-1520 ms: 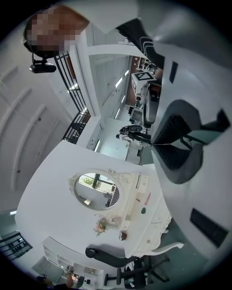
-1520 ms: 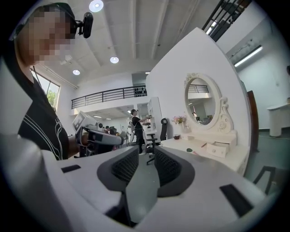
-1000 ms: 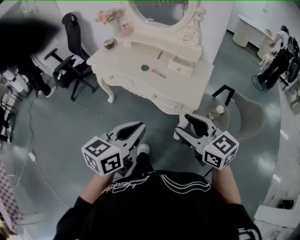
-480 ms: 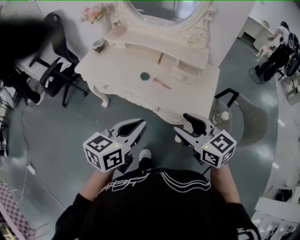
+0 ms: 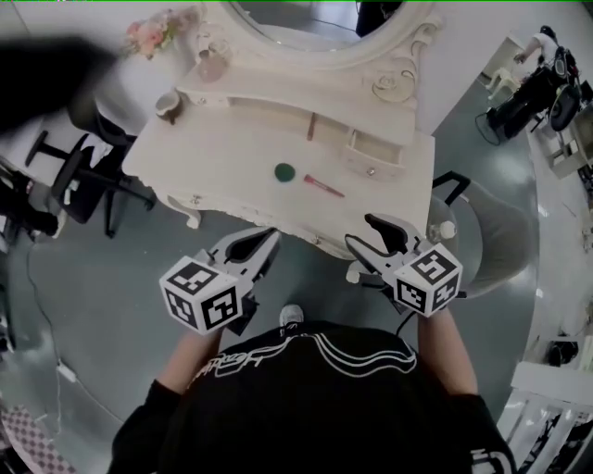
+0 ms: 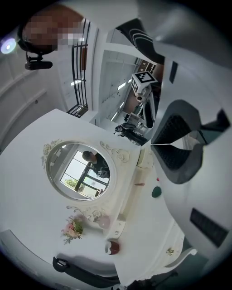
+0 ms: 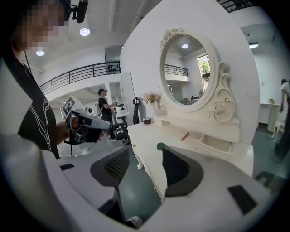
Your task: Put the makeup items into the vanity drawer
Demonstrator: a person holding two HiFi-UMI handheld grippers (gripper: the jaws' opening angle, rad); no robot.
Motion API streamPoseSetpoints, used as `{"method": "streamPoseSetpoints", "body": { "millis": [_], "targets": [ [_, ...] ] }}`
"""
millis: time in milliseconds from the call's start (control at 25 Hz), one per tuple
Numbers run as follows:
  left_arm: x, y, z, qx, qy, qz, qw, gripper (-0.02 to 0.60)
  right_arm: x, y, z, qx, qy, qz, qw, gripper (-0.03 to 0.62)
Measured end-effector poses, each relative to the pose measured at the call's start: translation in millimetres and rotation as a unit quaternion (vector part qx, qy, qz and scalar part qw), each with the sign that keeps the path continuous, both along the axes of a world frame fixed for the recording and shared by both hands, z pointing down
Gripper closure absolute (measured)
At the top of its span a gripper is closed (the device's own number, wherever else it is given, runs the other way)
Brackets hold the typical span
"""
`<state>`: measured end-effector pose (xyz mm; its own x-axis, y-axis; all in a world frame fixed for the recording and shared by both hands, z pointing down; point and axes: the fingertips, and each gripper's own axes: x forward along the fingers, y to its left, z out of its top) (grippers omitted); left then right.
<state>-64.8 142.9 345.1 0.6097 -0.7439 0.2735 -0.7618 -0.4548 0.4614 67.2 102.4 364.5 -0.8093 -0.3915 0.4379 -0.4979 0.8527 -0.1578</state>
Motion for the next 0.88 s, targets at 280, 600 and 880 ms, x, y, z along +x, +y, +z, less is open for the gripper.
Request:
{"method": "streamPoseSetpoints", "body": {
  "millis": [280, 600, 880],
  "targets": [
    [-9.0, -34.7, 17.5, -0.01, -0.001, 0.019, 0.9998, 0.555, -10.8, -37.7, 20.6, -0.008, 0.025, 0.018, 0.999, 0.355],
    [-14.6, -69.5, 49.0, -0.044, 0.001, 0.016, 0.9989, 0.555, -18.2, -79.1, 67.7, -0.026, 0.067, 0.008, 0.997, 0.356],
    [-25.2, -109.3, 75.9, -0.073, -0.01, 0.009, 0.9972, 0.556, -26.8, -116.6, 112.9, -0.058, 0.094, -0.005, 0.994, 0.356]
  ]
}}
